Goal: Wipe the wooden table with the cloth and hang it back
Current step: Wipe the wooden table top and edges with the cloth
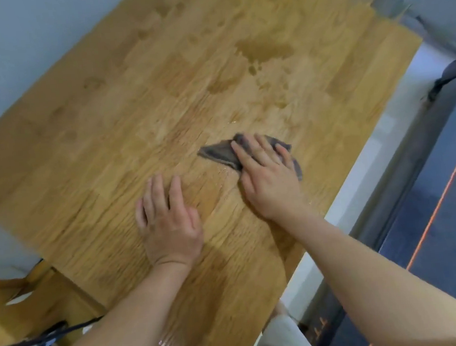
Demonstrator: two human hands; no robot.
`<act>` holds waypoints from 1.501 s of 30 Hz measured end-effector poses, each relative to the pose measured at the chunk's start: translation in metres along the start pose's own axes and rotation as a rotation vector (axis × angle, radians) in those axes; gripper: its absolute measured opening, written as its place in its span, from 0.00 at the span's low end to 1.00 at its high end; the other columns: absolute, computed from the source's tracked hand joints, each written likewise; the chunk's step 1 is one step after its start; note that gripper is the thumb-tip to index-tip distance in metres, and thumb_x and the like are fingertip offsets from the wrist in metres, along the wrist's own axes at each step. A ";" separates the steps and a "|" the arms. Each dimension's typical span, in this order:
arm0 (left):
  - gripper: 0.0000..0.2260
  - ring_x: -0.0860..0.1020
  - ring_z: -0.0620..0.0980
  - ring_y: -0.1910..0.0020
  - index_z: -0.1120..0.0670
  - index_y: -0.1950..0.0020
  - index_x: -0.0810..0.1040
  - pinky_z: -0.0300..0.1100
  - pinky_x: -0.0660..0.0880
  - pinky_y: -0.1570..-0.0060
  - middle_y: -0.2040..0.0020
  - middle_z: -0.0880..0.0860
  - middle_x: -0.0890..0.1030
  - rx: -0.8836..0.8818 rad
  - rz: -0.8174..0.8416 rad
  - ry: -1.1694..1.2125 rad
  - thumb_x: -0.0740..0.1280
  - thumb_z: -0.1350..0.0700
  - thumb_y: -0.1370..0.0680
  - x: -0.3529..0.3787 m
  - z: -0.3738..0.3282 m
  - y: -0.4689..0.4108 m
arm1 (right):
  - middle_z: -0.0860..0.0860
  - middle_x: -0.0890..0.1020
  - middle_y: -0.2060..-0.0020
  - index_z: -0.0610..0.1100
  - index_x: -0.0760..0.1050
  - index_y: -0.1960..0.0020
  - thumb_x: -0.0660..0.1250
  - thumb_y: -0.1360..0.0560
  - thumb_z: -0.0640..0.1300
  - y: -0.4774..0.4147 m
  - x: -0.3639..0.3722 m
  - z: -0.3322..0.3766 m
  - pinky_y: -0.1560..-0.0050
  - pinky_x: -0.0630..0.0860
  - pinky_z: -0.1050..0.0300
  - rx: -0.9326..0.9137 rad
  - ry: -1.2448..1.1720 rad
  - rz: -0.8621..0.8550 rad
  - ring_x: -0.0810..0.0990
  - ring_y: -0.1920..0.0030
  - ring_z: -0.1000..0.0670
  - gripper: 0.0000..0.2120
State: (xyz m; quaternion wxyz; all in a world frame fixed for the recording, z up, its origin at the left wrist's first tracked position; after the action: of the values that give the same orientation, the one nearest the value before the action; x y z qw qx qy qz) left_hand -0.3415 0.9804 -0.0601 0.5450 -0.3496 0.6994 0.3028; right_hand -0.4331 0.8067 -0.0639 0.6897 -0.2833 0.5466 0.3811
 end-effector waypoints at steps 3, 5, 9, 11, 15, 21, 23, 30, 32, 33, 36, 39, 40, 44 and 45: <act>0.26 0.60 0.58 0.27 0.55 0.28 0.66 0.58 0.57 0.30 0.27 0.60 0.65 -0.012 -0.003 -0.008 0.53 0.52 0.26 -0.001 0.003 -0.003 | 0.49 0.55 0.21 0.53 0.55 0.22 0.47 0.21 0.51 -0.008 -0.021 -0.082 0.25 0.50 0.42 0.447 -0.008 -0.056 0.52 0.22 0.47 0.28; 0.25 0.61 0.58 0.27 0.55 0.29 0.67 0.57 0.58 0.30 0.27 0.60 0.65 -0.014 -0.033 -0.011 0.54 0.53 0.25 -0.004 0.004 -0.006 | 0.50 0.49 0.20 0.57 0.49 0.21 0.49 0.21 0.50 -0.015 -0.021 -0.082 0.25 0.48 0.40 0.652 -0.034 -0.070 0.48 0.21 0.46 0.28; 0.25 0.63 0.58 0.28 0.55 0.30 0.69 0.58 0.60 0.32 0.28 0.60 0.67 -0.004 -0.062 -0.021 0.54 0.53 0.26 -0.003 0.001 -0.005 | 0.52 0.53 0.21 0.60 0.53 0.23 0.52 0.21 0.52 -0.040 0.000 0.008 0.27 0.48 0.38 0.423 -0.013 -0.041 0.50 0.22 0.44 0.27; 0.25 0.63 0.58 0.28 0.55 0.30 0.69 0.58 0.60 0.32 0.28 0.59 0.67 -0.017 -0.068 -0.012 0.55 0.52 0.27 -0.002 0.002 -0.005 | 0.53 0.58 0.22 0.58 0.58 0.24 0.52 0.22 0.54 -0.046 0.015 0.070 0.28 0.49 0.38 0.108 -0.015 0.017 0.54 0.23 0.44 0.26; 0.25 0.62 0.58 0.27 0.55 0.30 0.67 0.58 0.60 0.32 0.27 0.59 0.66 -0.019 -0.049 -0.006 0.57 0.54 0.28 -0.002 0.001 -0.005 | 0.54 0.59 0.22 0.57 0.62 0.25 0.50 0.20 0.54 -0.047 0.014 0.078 0.27 0.53 0.41 -0.341 0.012 0.126 0.55 0.22 0.49 0.24; 0.25 0.61 0.57 0.26 0.55 0.28 0.66 0.57 0.58 0.30 0.26 0.59 0.64 -0.017 -0.007 -0.013 0.53 0.53 0.24 -0.002 0.004 -0.006 | 0.49 0.61 0.23 0.55 0.61 0.24 0.48 0.23 0.53 -0.069 -0.029 -0.085 0.25 0.51 0.42 0.307 0.030 -0.048 0.55 0.22 0.47 0.27; 0.25 0.61 0.57 0.27 0.55 0.28 0.67 0.56 0.57 0.30 0.26 0.58 0.64 -0.013 -0.014 0.009 0.52 0.52 0.24 -0.004 0.004 -0.007 | 0.49 0.56 0.22 0.55 0.58 0.23 0.48 0.21 0.53 -0.079 -0.030 -0.090 0.25 0.49 0.42 0.490 0.000 -0.067 0.51 0.22 0.48 0.27; 0.25 0.62 0.57 0.27 0.55 0.30 0.69 0.57 0.59 0.31 0.26 0.58 0.65 -0.017 -0.032 0.029 0.54 0.51 0.26 -0.003 0.003 -0.006 | 0.51 0.60 0.22 0.53 0.62 0.24 0.52 0.22 0.52 -0.054 0.017 0.090 0.27 0.51 0.41 -0.004 -0.025 0.012 0.56 0.23 0.47 0.25; 0.24 0.62 0.56 0.27 0.55 0.30 0.69 0.57 0.59 0.31 0.26 0.57 0.65 -0.020 -0.034 0.036 0.54 0.51 0.26 -0.004 0.003 -0.004 | 0.53 0.58 0.22 0.55 0.62 0.24 0.51 0.20 0.53 -0.036 0.020 0.103 0.26 0.49 0.44 -0.151 -0.022 0.060 0.54 0.22 0.49 0.24; 0.24 0.61 0.56 0.26 0.55 0.30 0.69 0.57 0.59 0.30 0.26 0.57 0.65 -0.017 -0.031 0.030 0.54 0.51 0.26 -0.003 0.003 -0.004 | 0.53 0.58 0.22 0.56 0.62 0.24 0.51 0.20 0.53 -0.030 0.019 0.092 0.26 0.50 0.45 -0.188 -0.021 0.081 0.54 0.22 0.50 0.24; 0.24 0.61 0.56 0.27 0.55 0.30 0.68 0.56 0.58 0.30 0.26 0.58 0.65 -0.011 -0.041 0.008 0.55 0.52 0.26 -0.003 0.003 -0.007 | 0.52 0.63 0.24 0.56 0.64 0.25 0.53 0.21 0.53 -0.015 0.002 0.018 0.26 0.54 0.44 -0.081 0.033 0.025 0.58 0.23 0.48 0.24; 0.24 0.61 0.56 0.26 0.55 0.30 0.68 0.56 0.57 0.30 0.26 0.57 0.65 -0.023 -0.052 0.007 0.54 0.52 0.26 -0.003 0.004 -0.007 | 0.50 0.61 0.23 0.55 0.63 0.25 0.51 0.21 0.52 -0.007 -0.018 -0.059 0.25 0.53 0.43 0.251 0.024 -0.043 0.57 0.23 0.47 0.25; 0.24 0.61 0.56 0.26 0.55 0.30 0.68 0.56 0.57 0.30 0.26 0.57 0.65 -0.024 -0.052 0.008 0.54 0.53 0.26 -0.002 0.003 -0.006 | 0.50 0.60 0.22 0.55 0.62 0.24 0.51 0.21 0.51 -0.003 -0.018 -0.069 0.25 0.51 0.42 0.356 0.012 -0.065 0.55 0.22 0.47 0.25; 0.24 0.61 0.56 0.26 0.55 0.31 0.68 0.57 0.57 0.31 0.26 0.57 0.65 -0.025 -0.053 -0.014 0.55 0.53 0.26 -0.002 0.003 -0.006 | 0.48 0.62 0.23 0.52 0.64 0.25 0.53 0.23 0.50 0.044 0.000 -0.006 0.27 0.55 0.39 0.396 -0.016 -0.100 0.57 0.23 0.45 0.26; 0.24 0.61 0.56 0.27 0.55 0.31 0.68 0.57 0.57 0.31 0.26 0.57 0.65 -0.026 -0.054 -0.011 0.56 0.53 0.27 -0.003 0.003 -0.007 | 0.48 0.63 0.24 0.52 0.64 0.25 0.55 0.23 0.50 0.066 0.009 0.024 0.27 0.57 0.39 0.308 -0.004 -0.070 0.58 0.23 0.45 0.26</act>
State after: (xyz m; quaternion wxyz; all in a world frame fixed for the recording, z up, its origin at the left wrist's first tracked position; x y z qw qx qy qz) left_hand -0.3332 0.9792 -0.0586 0.5520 -0.3739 0.6828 0.2989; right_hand -0.4746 0.8642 -0.0649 0.7391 -0.1924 0.5868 0.2690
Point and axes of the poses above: each hand's wrist, its own y-axis away from the middle knuckle, its own x-axis out of the palm, z = x × y, the point moved 6 cm from there along -y, towards the middle knuckle
